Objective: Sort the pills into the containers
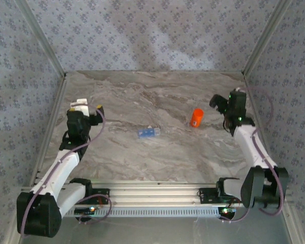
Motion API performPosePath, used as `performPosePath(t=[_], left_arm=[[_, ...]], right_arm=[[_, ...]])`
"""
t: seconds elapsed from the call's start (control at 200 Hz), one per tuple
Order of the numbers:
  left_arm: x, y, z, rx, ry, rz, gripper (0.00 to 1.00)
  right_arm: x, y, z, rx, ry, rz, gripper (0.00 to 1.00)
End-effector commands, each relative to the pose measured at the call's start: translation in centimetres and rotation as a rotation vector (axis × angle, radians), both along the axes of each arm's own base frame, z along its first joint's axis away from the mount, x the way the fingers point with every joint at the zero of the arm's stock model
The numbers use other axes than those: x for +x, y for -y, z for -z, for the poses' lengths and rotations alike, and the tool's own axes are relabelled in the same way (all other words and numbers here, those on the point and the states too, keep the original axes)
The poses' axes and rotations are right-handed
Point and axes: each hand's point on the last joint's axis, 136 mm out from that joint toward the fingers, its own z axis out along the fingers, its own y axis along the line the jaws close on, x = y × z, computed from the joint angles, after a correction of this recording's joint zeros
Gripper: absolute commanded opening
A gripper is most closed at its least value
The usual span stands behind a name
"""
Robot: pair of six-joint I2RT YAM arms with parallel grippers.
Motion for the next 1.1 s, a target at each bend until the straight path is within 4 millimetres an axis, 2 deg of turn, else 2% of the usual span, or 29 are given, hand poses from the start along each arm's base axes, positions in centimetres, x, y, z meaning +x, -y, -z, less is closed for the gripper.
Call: performPosePath(t=[0.0,0.125,0.27,0.37,0.52,0.575,0.63,0.735,0.79,0.855,0.94,1.095], left_arm=[[-0.4,-2.4,2.3,0.016,0.004,-0.081,1.0],[-0.3,-2.5,5.5,0.07,-0.024,-0.062,0.99],[0.0,-2.2,8.1,0.089,-0.055,-0.03,1.0],[0.6,-1.6,8.5,0.095,-0.052,0.008,0.99],[2.4,-1.4,8.3,0.051,-0.017,0.059,1.0],[3.1,-1.2,8.8,0.02,-0.034,0.074,1.0],[3.5,-0.4,9.8,0.014,-0.035,0.12,0.99],[4.2,0.7,11.4,0.027,-0.043,0.186,1.0],[4.6,0.5,11.3,0.025,-0.06,0.172,1.0],[5.0,0.2,11.6,0.014,-0.084,0.162,1.0],[5.4,-1.5,11.9,-0.032,-0.117,0.092,1.0],[5.4,-1.5,11.8,-0.036,-0.112,0.095,1.0]], right_arm=[[-0.5,3.7,-2.5,-0.171,0.162,0.144,1.0],[-1.7,4.5,0.9,-0.23,0.059,0.143,1.0],[-1.6,4.6,4.0,-0.302,0.011,0.093,1.0],[-1.0,4.3,5.8,-0.341,0.034,0.054,1.0],[0.0,2.6,7.5,-0.341,0.142,-0.047,1.0],[0.1,2.3,8.8,-0.34,0.135,-0.068,1.0],[0.6,1.5,8.6,-0.352,0.159,-0.109,1.0],[1.4,-0.2,9.9,-0.368,0.166,-0.198,1.0],[1.3,-0.3,10.7,-0.364,0.136,-0.204,1.0],[1.5,-0.2,10.2,-0.367,0.154,-0.201,1.0],[1.5,-0.2,10.4,-0.364,0.133,-0.202,1.0],[1.5,-0.5,10.4,-0.383,0.134,-0.211,1.0]])
